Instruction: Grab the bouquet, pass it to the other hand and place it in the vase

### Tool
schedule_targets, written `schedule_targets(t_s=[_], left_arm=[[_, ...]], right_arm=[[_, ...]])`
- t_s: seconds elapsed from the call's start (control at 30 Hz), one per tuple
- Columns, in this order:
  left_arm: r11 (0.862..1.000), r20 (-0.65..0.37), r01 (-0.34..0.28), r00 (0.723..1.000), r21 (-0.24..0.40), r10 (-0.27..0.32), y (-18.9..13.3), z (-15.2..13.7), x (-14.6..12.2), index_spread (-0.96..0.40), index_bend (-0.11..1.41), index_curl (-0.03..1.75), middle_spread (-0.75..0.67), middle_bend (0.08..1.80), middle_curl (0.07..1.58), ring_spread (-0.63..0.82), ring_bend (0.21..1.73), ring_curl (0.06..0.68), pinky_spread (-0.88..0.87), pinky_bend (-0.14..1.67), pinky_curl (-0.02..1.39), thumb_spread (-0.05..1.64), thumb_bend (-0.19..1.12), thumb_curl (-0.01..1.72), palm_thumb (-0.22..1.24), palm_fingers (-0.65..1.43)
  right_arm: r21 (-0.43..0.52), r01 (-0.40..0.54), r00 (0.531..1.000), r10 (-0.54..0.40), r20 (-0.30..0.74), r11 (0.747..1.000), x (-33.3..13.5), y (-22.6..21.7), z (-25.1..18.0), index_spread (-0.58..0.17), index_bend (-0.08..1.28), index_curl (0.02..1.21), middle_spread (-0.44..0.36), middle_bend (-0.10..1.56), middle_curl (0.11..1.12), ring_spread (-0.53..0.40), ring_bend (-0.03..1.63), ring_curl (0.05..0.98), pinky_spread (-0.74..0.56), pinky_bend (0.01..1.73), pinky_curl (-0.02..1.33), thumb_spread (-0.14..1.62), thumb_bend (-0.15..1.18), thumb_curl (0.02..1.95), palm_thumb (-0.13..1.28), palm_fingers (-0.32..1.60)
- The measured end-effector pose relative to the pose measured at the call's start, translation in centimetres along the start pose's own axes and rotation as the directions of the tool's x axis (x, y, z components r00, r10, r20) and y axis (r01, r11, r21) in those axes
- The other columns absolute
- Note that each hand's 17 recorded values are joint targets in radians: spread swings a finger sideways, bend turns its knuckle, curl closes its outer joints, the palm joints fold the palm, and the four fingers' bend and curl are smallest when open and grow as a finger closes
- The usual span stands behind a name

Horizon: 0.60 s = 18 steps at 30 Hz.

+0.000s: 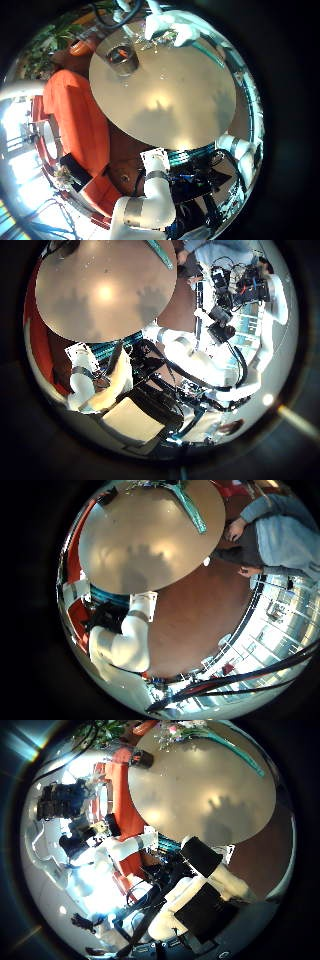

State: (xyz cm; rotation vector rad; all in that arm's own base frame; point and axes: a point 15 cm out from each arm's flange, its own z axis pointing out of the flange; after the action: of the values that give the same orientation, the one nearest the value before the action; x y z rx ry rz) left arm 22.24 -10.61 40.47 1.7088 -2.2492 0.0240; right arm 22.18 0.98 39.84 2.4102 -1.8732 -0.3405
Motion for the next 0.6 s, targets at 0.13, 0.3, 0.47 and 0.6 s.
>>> schedule_targets(t_s=[0.13,0.3,0.47,0.6], left_arm=[[1.000,-0.022,0.002,1.000,-0.002,-0.002,-0.1,0.1,0.3,0.17,0.17,0.32,0.50,0.19,0.31,0.59,0.49,0.207,0.54,0.22,0.32,1.08,-0.02,0.40,0.53,0.04],[1.000,-0.024,0.004,1.000,-0.001,-0.004,0.0,0.0,0.3,0.16,0.17,0.32,0.50,0.19,0.30,0.59,0.49,0.207,0.54,0.22,0.32,1.09,-0.02,0.40,0.53,0.04],[1.000,-0.023,-0.012,1.000,-0.015,0.012,0.3,0.2,0.7,0.16,0.17,0.32,0.50,0.19,0.30,0.59,0.49,0.208,0.54,0.22,0.32,1.09,-0.02,0.40,0.53,0.04],[0.999,-0.020,-0.032,0.999,-0.013,0.032,0.4,0.1,1.2,0.16,0.17,0.32,0.50,0.19,0.30,0.59,0.49,0.207,0.54,0.22,0.32,1.09,-0.02,0.40,0.53,0.04]], right_arm=[[-0.013,-0.001,1.000,0.001,-0.005,1.000,0.5,0.1,0.2,-0.396,0.17,0.30,-0.043,0.20,0.33,0.142,0.43,0.220,0.40,0.38,0.25,1.16,-0.02,0.43,0.62,0.26],[-0.021,0.004,1.000,-0.004,-0.026,1.000,1.9,0.5,-0.1,-0.401,0.17,0.30,-0.043,0.22,0.34,0.100,0.46,0.223,0.40,0.37,0.25,1.18,-0.02,0.42,0.61,0.31],[-0.023,-0.050,0.999,0.050,-0.022,0.998,4.2,0.7,-0.1,-0.396,0.16,0.29,-0.055,0.23,0.35,0.063,0.49,0.228,0.39,0.38,0.25,1.18,-0.02,0.41,0.60,0.34],[-0.012,-0.097,0.995,0.097,-0.008,0.995,6.7,0.2,-0.6,-0.397,0.16,0.28,-0.058,0.24,0.35,0.049,0.50,0.228,0.39,0.39,0.25,1.18,-0.04,0.39,0.52,0.35]])
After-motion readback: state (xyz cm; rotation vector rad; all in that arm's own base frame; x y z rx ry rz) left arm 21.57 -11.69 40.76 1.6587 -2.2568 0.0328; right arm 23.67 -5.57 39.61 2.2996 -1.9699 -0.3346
